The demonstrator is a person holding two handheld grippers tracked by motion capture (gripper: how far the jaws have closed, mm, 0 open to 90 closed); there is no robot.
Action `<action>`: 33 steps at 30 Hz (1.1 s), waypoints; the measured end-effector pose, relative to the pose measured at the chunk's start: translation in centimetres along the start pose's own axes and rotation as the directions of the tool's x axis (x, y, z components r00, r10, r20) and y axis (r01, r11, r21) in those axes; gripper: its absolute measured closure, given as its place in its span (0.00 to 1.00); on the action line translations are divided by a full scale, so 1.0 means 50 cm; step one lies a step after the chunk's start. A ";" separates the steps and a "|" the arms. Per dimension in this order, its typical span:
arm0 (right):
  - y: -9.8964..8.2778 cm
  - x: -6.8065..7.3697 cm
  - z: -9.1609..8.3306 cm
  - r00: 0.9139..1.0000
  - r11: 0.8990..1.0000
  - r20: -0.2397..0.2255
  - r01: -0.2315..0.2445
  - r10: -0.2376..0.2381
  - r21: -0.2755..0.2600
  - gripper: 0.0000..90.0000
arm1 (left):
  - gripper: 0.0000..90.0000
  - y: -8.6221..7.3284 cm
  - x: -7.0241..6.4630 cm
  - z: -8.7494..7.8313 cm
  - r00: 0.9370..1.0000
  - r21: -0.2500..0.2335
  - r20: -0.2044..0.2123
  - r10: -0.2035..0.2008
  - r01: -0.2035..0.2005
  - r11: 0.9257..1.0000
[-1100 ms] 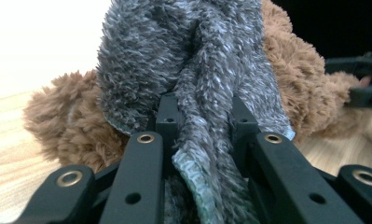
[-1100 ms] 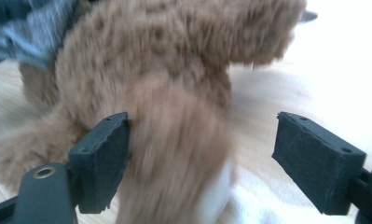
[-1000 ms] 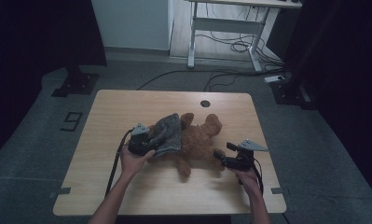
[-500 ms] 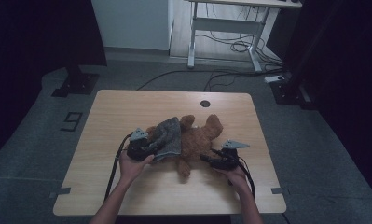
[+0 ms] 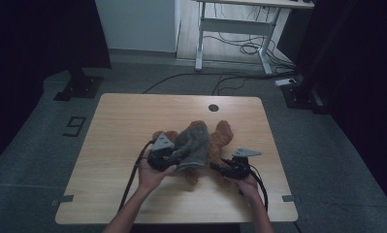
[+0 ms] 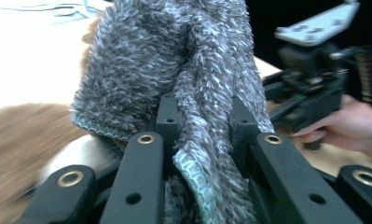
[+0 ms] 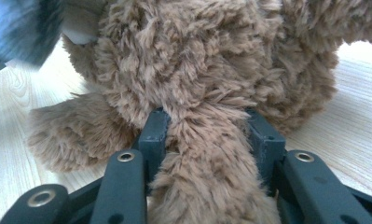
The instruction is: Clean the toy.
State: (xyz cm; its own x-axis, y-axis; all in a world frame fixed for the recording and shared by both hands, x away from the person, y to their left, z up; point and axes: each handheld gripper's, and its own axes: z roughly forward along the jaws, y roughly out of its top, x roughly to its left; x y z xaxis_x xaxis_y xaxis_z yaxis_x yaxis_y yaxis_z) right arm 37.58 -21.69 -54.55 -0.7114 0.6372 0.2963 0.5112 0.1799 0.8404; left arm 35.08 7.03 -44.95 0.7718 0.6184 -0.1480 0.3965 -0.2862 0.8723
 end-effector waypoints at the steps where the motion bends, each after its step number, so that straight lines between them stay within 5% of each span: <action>1: 0.000 0.000 0.000 1.000 1.000 0.002 0.002 -0.002 -0.002 0.64 | 0.80 0.005 -0.013 0.020 1.000 0.019 0.015 0.010 -0.010 1.000; 5: -0.002 0.000 -0.003 1.000 1.000 0.003 0.000 0.000 0.005 0.66 | 0.80 -0.022 -0.041 0.102 0.999 0.120 -0.009 0.040 -0.038 0.992; 7: -0.003 0.000 -0.003 1.000 1.000 0.005 0.004 -0.004 0.010 0.66 | 0.80 -0.032 -0.036 0.102 1.000 0.113 -0.008 0.028 -0.027 0.993; 11: -0.004 0.000 -0.004 1.000 1.000 0.000 0.009 -0.009 0.016 0.68 | 0.80 -0.056 -0.012 0.065 0.998 0.093 -0.057 0.015 -0.010 0.996; 13: -0.007 0.001 -0.005 1.000 1.000 0.002 0.026 -0.026 0.007 0.68 | 0.80 -0.068 0.021 0.015 0.995 0.057 -0.100 -0.014 0.020 0.998; 18: -0.010 0.003 -0.004 0.999 0.999 -0.007 0.041 -0.041 0.008 0.69 | 0.80 -0.081 0.047 -0.048 0.994 -0.004 -0.100 -0.050 0.050 0.999; 19: -0.010 0.003 -0.004 0.999 0.999 -0.006 0.040 -0.040 0.010 0.69 | 0.80 -0.081 0.054 -0.074 0.990 -0.036 -0.133 -0.047 0.042 0.998; 24: -0.011 0.002 -0.005 0.999 0.999 -0.009 0.036 -0.036 0.009 0.69 | 0.80 -0.075 0.091 -0.104 0.982 -0.055 -0.168 -0.089 0.080 0.995; 25: -0.011 0.002 -0.005 0.999 0.999 -0.008 0.035 -0.034 0.008 0.69 | 0.80 -0.075 0.115 -0.108 0.974 -0.044 -0.205 -0.099 0.092 0.995; 32: -0.012 0.003 -0.004 0.999 0.999 -0.009 0.033 -0.033 0.004 0.69 | 0.80 -0.109 0.177 -0.105 0.952 -0.015 -0.242 -0.189 0.192 0.981; 33: -0.012 0.003 -0.004 0.999 0.999 -0.010 0.032 -0.032 0.005 0.69 | 0.80 -0.120 0.188 -0.107 0.942 -0.014 -0.264 -0.204 0.208 0.978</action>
State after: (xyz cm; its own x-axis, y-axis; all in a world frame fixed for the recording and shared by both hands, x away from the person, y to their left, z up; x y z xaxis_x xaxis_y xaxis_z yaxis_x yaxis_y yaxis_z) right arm 37.10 -21.84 -54.92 -0.7322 0.6238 0.2735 0.4903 0.2039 0.8474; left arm 37.28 18.48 -49.05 0.5149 0.8349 -0.1945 0.5413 -0.1407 0.8290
